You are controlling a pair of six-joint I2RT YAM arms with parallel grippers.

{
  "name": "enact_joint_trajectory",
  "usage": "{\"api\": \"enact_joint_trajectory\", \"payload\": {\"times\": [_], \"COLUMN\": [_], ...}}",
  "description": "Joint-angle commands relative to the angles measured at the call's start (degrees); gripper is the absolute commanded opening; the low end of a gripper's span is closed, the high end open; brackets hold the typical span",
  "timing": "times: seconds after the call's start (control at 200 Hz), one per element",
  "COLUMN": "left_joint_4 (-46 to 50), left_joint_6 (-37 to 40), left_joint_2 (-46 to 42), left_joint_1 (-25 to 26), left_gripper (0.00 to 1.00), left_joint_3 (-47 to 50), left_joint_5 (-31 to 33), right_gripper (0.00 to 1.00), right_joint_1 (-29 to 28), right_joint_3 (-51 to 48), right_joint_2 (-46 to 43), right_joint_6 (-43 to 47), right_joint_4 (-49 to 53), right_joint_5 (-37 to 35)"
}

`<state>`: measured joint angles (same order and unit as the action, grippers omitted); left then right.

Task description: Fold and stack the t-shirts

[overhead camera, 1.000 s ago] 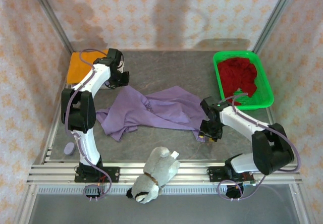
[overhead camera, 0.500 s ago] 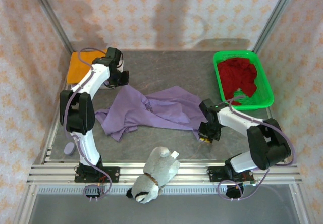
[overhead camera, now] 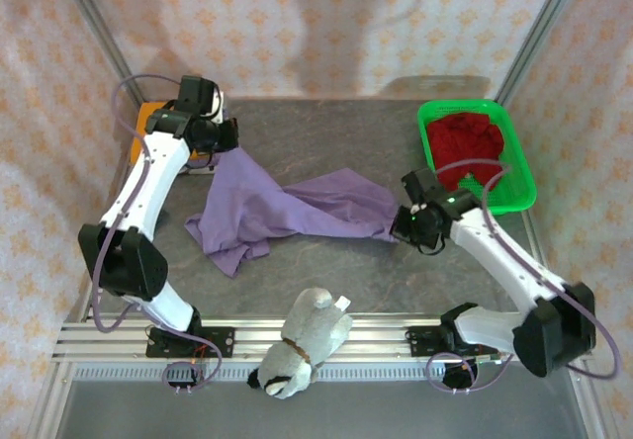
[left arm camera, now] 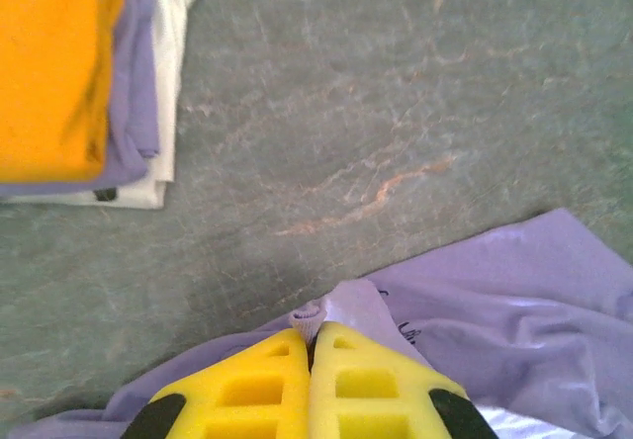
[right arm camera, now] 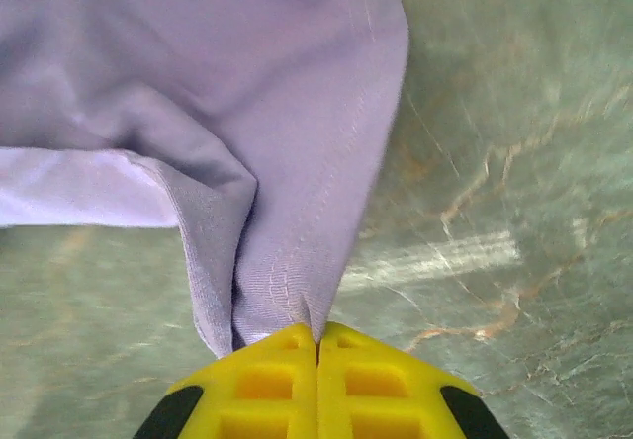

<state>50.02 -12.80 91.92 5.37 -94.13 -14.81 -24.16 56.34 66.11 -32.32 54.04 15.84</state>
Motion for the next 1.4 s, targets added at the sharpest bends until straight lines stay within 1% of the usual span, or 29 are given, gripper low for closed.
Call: {"api": "enact_joint_trajectory", "payload": {"times": [0.0,0.07,0.155,0.22,0.32,0.425,0.571,0.706,0.861,1.036,1.196,1.296,1.397], "left_joint_4": [2.29,0.94,-2.48,-4.70,-6.38,-6.47,-7.35,-8.27,-11.56,-14.84,-12.36,-8.69,-5.73], "left_joint_6": [2.50,3.79,4.55,3.98,3.49,3.53,3.92,2.59,2.41,2.88,2.99,1.84,2.15], "left_joint_2": [-4.47,-7.21,-10.88,-13.27,-15.79,-16.85,-17.21,-17.85,-21.35,-27.26,-31.36,-32.49,-32.81], "left_joint_1": [-0.18,-0.20,-0.01,0.06,0.06,0.07,0.03,0.06,0.05,0.02,0.05,0.00,0.04], "left_gripper": [0.00,0.00,0.00,0.00,0.00,0.00,0.00,0.00,0.00,0.00,0.00,0.00,0.00], "left_joint_3": [-3.99,-5.49,-6.77,-8.17,-11.47,-16.61,-23.34,-29.04,-29.33,-25.27,-24.92,-27.34,-29.08], "left_joint_5": [6.04,7.61,7.69,8.17,10.80,13.10,14.47,16.50,19.77,21.58,23.46,22.83,23.61], "right_gripper": [0.00,0.00,0.00,0.00,0.00,0.00,0.00,0.00,0.00,0.00,0.00,0.00,0.00], "right_joint_1": [-0.23,-0.27,-0.27,-0.27,-0.27,-0.27,-0.22,-0.27,-0.27,-0.27,-0.27,-0.27,-0.27], "right_joint_3": [8.04,12.47,17.15,19.04,22.54,28.77,37.17,42.55,47.36,49.67,51.32,52.84,54.22], "right_joint_2": [-4.39,-5.59,-6.92,-8.42,-10.01,-9.37,-7.42,-7.29,-8.11,-9.80,-11.51,-12.32,-12.97], "right_joint_6": [0.91,1.23,0.88,0.24,0.43,0.96,-2.62,-3.96,-2.85,-3.17,-3.89,-4.07,-4.09], "right_joint_4": [7.47,8.10,7.10,3.56,-0.92,-2.61,-2.86,-4.29,-3.01,-3.19,-2.71,-1.65,-0.31], "right_joint_5": [-7.86,-9.22,-10.44,-11.27,-13.70,-15.02,-14.82,-14.77,-15.14,-11.54,-9.46,-8.67,-8.87]}}
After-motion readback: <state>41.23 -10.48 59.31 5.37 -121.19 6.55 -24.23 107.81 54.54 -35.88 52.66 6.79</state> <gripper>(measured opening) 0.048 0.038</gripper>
